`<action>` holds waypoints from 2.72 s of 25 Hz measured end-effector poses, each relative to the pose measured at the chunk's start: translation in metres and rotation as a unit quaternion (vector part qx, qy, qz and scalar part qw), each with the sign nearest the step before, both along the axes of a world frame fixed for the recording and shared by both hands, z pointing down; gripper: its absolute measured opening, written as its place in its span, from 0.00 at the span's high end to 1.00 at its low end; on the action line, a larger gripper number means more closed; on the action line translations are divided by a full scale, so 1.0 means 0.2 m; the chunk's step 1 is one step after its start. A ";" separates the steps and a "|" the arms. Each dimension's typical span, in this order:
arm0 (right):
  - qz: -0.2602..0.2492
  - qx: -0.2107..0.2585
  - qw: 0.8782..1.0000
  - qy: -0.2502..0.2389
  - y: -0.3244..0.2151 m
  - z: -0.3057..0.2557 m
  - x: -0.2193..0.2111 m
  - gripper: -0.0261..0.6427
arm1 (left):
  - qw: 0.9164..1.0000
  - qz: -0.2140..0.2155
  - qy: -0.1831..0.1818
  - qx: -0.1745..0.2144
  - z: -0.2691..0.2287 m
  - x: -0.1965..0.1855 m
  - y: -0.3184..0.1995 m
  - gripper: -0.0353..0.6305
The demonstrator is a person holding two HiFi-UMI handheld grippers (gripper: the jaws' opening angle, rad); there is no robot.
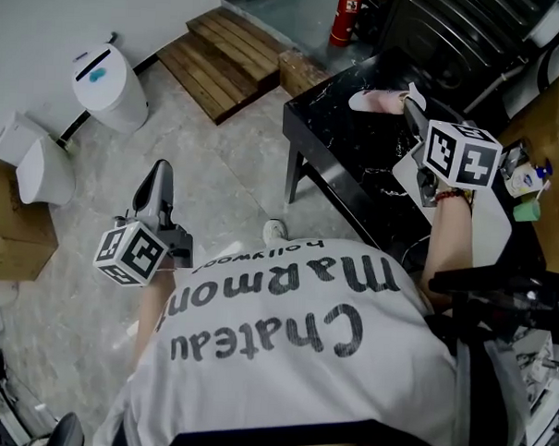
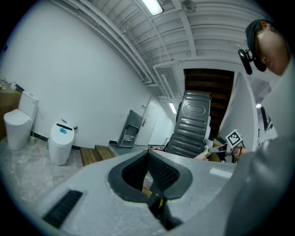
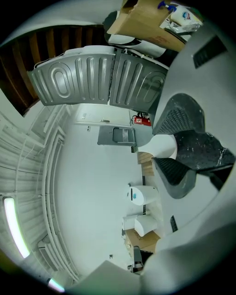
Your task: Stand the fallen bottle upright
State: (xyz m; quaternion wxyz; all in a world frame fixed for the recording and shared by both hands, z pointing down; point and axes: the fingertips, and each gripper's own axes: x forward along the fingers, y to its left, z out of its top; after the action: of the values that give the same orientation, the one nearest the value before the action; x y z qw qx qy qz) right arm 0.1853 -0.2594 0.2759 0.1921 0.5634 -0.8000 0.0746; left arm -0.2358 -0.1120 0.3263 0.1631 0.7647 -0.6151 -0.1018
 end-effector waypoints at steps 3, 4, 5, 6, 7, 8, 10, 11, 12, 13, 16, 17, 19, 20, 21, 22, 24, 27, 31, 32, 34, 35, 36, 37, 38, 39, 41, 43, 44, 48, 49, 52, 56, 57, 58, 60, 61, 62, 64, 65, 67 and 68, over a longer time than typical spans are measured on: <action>-0.007 -0.014 1.000 0.012 -0.04 -0.01 -0.01 0.72 | 1.000 0.000 0.002 -0.001 0.00 -0.02 -0.03 0.92; -0.009 -0.018 1.000 0.017 -0.05 -0.01 -0.02 0.72 | 1.000 0.000 0.004 -0.001 0.00 -0.02 -0.04 0.92; -0.009 -0.021 1.000 0.021 -0.06 -0.01 -0.02 0.72 | 1.000 0.000 0.006 -0.001 0.00 -0.03 -0.06 0.92; -0.009 -0.021 0.999 0.022 -0.07 -0.02 -0.03 0.72 | 1.000 0.001 0.009 -0.001 0.00 -0.03 -0.07 0.92; -0.008 -0.021 1.000 0.021 -0.09 -0.02 -0.04 0.72 | 1.000 0.000 0.012 -0.001 0.00 -0.05 -0.09 0.92; -0.007 -0.020 1.000 0.018 -0.12 -0.02 -0.06 0.72 | 1.000 0.000 0.015 -0.001 0.00 -0.07 -0.12 0.92; -0.005 -0.020 1.000 0.013 -0.19 -0.04 -0.10 0.72 | 1.000 -0.002 0.016 -0.003 -0.01 -0.13 -0.18 0.92; -0.005 -0.019 1.000 0.010 -0.21 -0.05 -0.12 0.72 | 1.000 -0.003 0.014 -0.003 -0.01 -0.15 -0.20 0.92; -0.006 -0.017 1.000 0.008 -0.23 -0.06 -0.13 0.72 | 1.000 -0.005 0.013 -0.002 -0.02 -0.17 -0.21 0.92; -0.006 -0.014 1.000 0.005 -0.23 -0.07 -0.13 0.72 | 1.000 -0.008 0.012 0.001 -0.02 -0.18 -0.21 0.92; -0.005 -0.009 1.000 -0.001 -0.23 -0.11 -0.12 0.72 | 1.000 -0.019 0.019 0.010 -0.05 -0.18 -0.20 0.92; -0.004 -0.008 1.000 -0.003 -0.24 -0.11 -0.11 0.72 | 0.999 -0.023 0.022 0.014 -0.06 -0.18 -0.20 0.92; -0.003 -0.007 1.000 -0.003 -0.25 -0.12 -0.11 0.72 | 0.999 -0.025 0.025 0.022 -0.09 -0.17 -0.19 0.92; -0.003 -0.006 1.000 -0.002 -0.26 -0.13 -0.12 0.72 | 0.999 -0.025 0.024 0.023 -0.09 -0.17 -0.19 0.92; -0.003 -0.006 1.000 -0.002 -0.26 -0.14 -0.12 0.72 | 0.999 -0.026 0.023 0.022 -0.09 -0.17 -0.19 0.92; -0.003 -0.005 1.000 -0.002 -0.27 -0.14 -0.13 0.72 | 0.999 -0.030 0.022 0.021 -0.09 -0.19 -0.19 0.92; -0.004 -0.003 1.000 -0.003 -0.27 -0.14 -0.14 0.72 | 0.999 -0.041 0.027 0.022 -0.09 -0.22 -0.18 0.92; -0.004 0.002 1.000 -0.003 -0.29 -0.14 -0.15 0.72 | 0.998 -0.050 0.032 0.023 -0.07 -0.25 -0.17 0.92; -0.001 0.006 1.000 -0.004 -0.31 -0.14 -0.15 0.72 | 0.998 -0.051 0.034 0.018 -0.03 -0.26 -0.16 0.92; 0.000 0.007 1.000 -0.004 -0.31 -0.13 -0.15 0.72 | 0.998 -0.051 0.035 0.016 -0.03 -0.26 -0.15 0.92; 0.001 0.006 1.000 -0.005 -0.33 -0.13 -0.15 0.72 | 0.998 -0.051 0.036 0.013 -0.02 -0.26 -0.15 0.92; 0.001 0.006 1.000 -0.004 -0.33 -0.12 -0.15 0.72 | 0.998 -0.050 0.037 0.013 -0.01 -0.26 -0.15 0.92; 0.002 0.006 1.000 -0.004 -0.34 -0.12 -0.15 0.72 | 0.998 -0.049 0.038 0.013 -0.01 -0.26 -0.16 0.92; 0.002 0.006 1.000 -0.003 -0.34 -0.12 -0.15 0.72 | 0.998 -0.049 0.037 0.013 -0.01 -0.26 -0.16 0.92; 0.002 0.006 1.000 -0.003 -0.34 -0.12 -0.15 0.72 | 0.998 -0.049 0.036 0.013 -0.01 -0.26 -0.15 0.92; 0.002 0.007 1.000 -0.003 -0.34 -0.12 -0.15 0.72 | 0.998 -0.050 0.036 0.013 -0.01 -0.26 -0.15 0.92; 0.001 0.010 1.000 -0.003 -0.34 -0.13 -0.15 0.72 | 0.998 -0.054 0.036 0.014 -0.01 -0.27 -0.13 0.92; 0.001 0.012 1.000 -0.005 -0.35 -0.12 -0.15 0.72 | 0.998 -0.057 0.035 0.015 -0.01 -0.27 -0.12 0.92; 0.002 0.013 1.000 -0.007 -0.36 -0.12 -0.15 0.72 | 0.998 -0.059 0.034 0.015 -0.01 -0.27 -0.11 0.92; 0.005 0.019 1.000 -0.014 -0.38 -0.13 -0.14 0.72 | 0.997 -0.067 0.032 0.016 -0.01 -0.29 -0.11 0.92; 0.005 0.020 1.000 -0.014 -0.38 -0.13 -0.14 0.72 | 0.997 -0.069 0.031 0.016 -0.01 -0.29 -0.10 0.92; 0.002 0.022 1.000 -0.011 -0.37 -0.14 -0.14 0.72 | 0.997 -0.069 0.033 0.017 -0.02 -0.29 -0.11 0.92; -0.001 0.023 1.000 -0.006 -0.36 -0.14 -0.15 0.72 | 0.997 -0.070 0.037 0.014 0.00 -0.29 -0.11 0.92; -0.001 0.024 1.000 -0.004 -0.36 -0.15 -0.16 0.72 | 0.997 -0.070 0.038 0.013 0.00 -0.30 -0.11 0.92; -0.002 0.025 1.000 -0.001 -0.37 -0.15 -0.17 0.72 | 0.997 -0.069 0.039 0.012 0.00 -0.31 -0.12 0.92; -0.002 0.026 1.000 0.003 -0.37 -0.15 -0.20 0.72 | 0.997 -0.071 0.040 0.010 0.00 -0.35 -0.13 0.92; -0.002 0.027 1.000 0.004 -0.38 -0.15 -0.21 0.72 | 0.997 -0.073 0.040 0.010 0.00 -0.36 -0.14 0.92; -0.002 0.028 1.000 0.004 -0.38 -0.15 -0.22 0.72 | 0.996 -0.074 0.039 0.009 0.00 -0.38 -0.14 0.92; -0.001 0.029 1.000 0.003 -0.39 -0.15 -0.22 0.72 | 0.996 -0.077 0.039 0.009 0.00 -0.39 -0.15 0.92; -0.001 0.029 1.000 0.001 -0.39 -0.15 -0.22 0.72 | 0.996 -0.079 0.040 0.009 0.01 -0.40 -0.15 0.92; 0.002 0.027 1.000 -0.002 -0.41 -0.15 -0.21 0.72 | 0.996 -0.078 0.043 0.009 0.01 -0.40 -0.16 0.92; 0.003 0.026 1.000 -0.004 -0.42 -0.16 -0.21 0.72 | 0.996 -0.078 0.044 0.009 0.00 -0.40 -0.17 0.92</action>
State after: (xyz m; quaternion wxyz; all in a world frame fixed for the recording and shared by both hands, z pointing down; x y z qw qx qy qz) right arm 0.1432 -0.3429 0.2446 0.1741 0.5704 -0.8007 0.0563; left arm -0.3166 -0.1450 0.3272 0.1745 0.7103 -0.6643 -0.1538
